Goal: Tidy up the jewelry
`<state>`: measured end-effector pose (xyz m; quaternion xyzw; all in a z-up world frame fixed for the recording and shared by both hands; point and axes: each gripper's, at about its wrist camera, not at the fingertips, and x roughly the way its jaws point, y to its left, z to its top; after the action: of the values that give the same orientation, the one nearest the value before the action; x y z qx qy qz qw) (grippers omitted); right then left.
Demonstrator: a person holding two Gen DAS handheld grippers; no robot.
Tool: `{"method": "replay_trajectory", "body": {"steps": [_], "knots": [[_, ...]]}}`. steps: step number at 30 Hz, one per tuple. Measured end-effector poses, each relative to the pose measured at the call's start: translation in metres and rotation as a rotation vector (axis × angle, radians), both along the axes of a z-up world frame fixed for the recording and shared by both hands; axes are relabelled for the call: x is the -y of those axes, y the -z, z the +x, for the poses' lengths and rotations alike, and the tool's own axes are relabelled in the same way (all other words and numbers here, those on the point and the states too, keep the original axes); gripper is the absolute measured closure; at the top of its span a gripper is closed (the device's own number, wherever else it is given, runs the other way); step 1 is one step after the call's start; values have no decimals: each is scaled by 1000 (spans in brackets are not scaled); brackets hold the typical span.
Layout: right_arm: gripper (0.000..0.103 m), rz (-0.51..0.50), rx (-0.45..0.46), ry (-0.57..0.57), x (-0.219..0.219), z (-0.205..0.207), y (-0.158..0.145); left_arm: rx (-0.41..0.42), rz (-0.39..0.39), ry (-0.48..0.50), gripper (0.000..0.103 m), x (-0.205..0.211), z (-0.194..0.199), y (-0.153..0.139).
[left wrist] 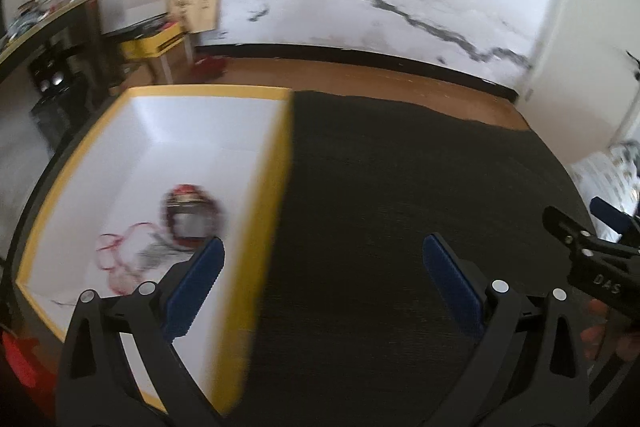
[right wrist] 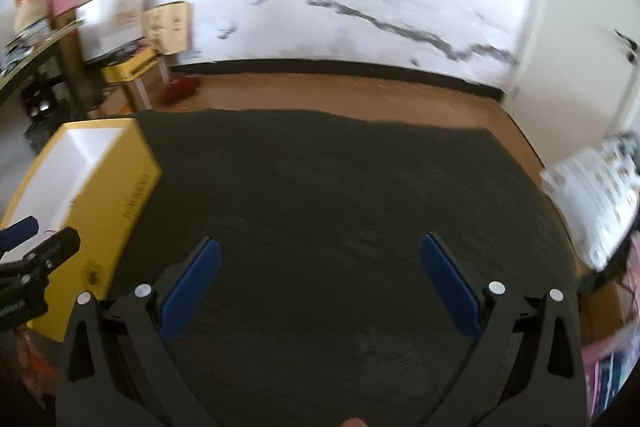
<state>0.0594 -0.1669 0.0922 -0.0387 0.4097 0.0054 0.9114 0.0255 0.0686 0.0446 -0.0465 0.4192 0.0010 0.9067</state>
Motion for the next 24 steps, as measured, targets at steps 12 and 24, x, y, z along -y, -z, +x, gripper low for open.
{"method": "replay_trajectory", "body": {"steps": [12,24], "knots": [[7,12,-46,90,86,-23,21,-28,55,107,6,122,3,24],[7,36,-73,95,106,-25,29,-53,67,72,6,124,12,30]]}}
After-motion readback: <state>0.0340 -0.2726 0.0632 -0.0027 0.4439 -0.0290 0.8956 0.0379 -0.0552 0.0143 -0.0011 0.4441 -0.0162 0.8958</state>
